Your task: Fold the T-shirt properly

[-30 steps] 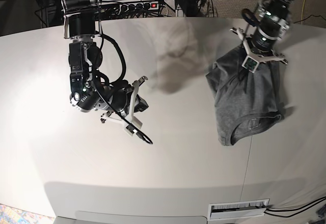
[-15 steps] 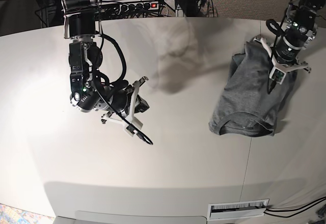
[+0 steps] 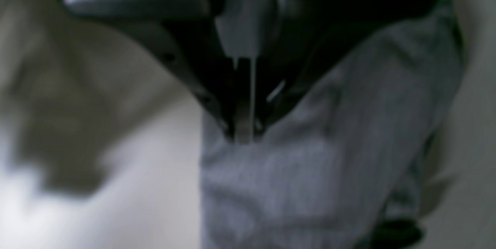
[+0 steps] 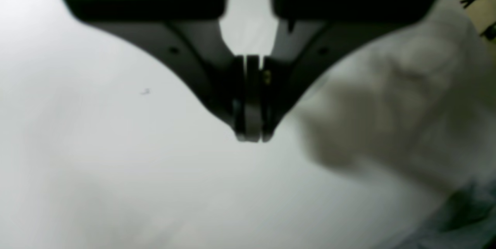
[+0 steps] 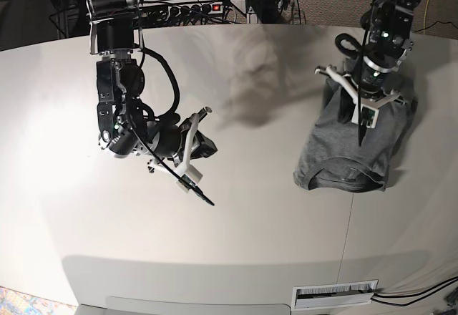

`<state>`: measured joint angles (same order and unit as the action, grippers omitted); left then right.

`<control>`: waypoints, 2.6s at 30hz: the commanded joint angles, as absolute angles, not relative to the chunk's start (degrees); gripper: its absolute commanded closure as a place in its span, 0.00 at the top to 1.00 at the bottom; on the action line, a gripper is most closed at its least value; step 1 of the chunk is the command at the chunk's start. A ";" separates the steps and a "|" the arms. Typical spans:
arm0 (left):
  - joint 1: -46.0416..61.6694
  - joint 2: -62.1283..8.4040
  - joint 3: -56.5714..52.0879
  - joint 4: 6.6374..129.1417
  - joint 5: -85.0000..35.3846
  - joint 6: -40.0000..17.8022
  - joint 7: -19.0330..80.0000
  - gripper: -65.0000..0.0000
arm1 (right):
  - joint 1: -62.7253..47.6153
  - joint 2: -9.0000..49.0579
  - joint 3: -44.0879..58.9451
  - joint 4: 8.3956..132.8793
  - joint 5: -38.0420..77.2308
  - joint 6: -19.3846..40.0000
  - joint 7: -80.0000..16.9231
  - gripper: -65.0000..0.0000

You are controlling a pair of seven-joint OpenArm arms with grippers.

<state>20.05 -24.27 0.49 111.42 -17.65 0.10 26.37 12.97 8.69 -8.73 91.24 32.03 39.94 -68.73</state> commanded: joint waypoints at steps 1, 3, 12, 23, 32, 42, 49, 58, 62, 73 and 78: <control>18.92 -23.64 0.10 112.38 -17.78 0.08 24.45 0.00 | 14.13 8.88 -8.51 92.27 33.23 40.00 -67.70 0.00; 17.56 -21.34 0.10 112.36 -17.54 0.10 24.43 0.00 | 13.96 8.88 -8.51 92.27 33.19 40.00 -67.72 0.00; 14.98 -12.69 0.14 106.59 -15.64 0.08 21.91 0.00 | 13.93 8.88 -8.51 92.27 33.23 40.00 -67.70 0.00; 4.91 -8.88 0.23 92.75 -14.46 -1.26 19.49 0.00 | 13.93 8.88 -8.51 92.27 33.19 40.00 -68.01 0.00; -3.33 -9.43 0.19 74.78 -7.77 -1.48 14.24 0.00 | 13.96 8.91 -8.51 92.27 33.19 40.00 -68.82 0.00; -10.72 -14.66 0.21 68.99 -5.17 -3.31 12.40 0.00 | 13.96 8.88 -8.51 92.27 33.19 40.00 -68.82 0.00; -12.84 -16.99 0.19 71.55 -10.61 -6.59 16.01 0.00 | 13.96 8.91 -8.51 92.27 33.23 40.00 -68.82 0.00; -10.90 -17.06 0.19 91.39 -21.17 -8.86 33.78 0.00 | 10.63 9.69 -7.99 98.98 33.19 40.00 -69.52 0.00; -4.67 -18.28 0.19 98.74 -22.81 -8.88 35.70 0.00 | 7.03 10.39 -4.27 101.65 32.73 40.00 -69.95 0.00; 18.02 -24.77 -3.64 120.53 -19.09 -4.91 35.99 0.00 | -9.98 12.38 11.68 112.12 39.64 40.00 -70.26 0.00; 28.21 -24.75 -9.47 124.84 -20.08 -4.97 35.94 0.00 | -18.48 12.38 17.32 118.83 39.64 40.00 -70.24 0.00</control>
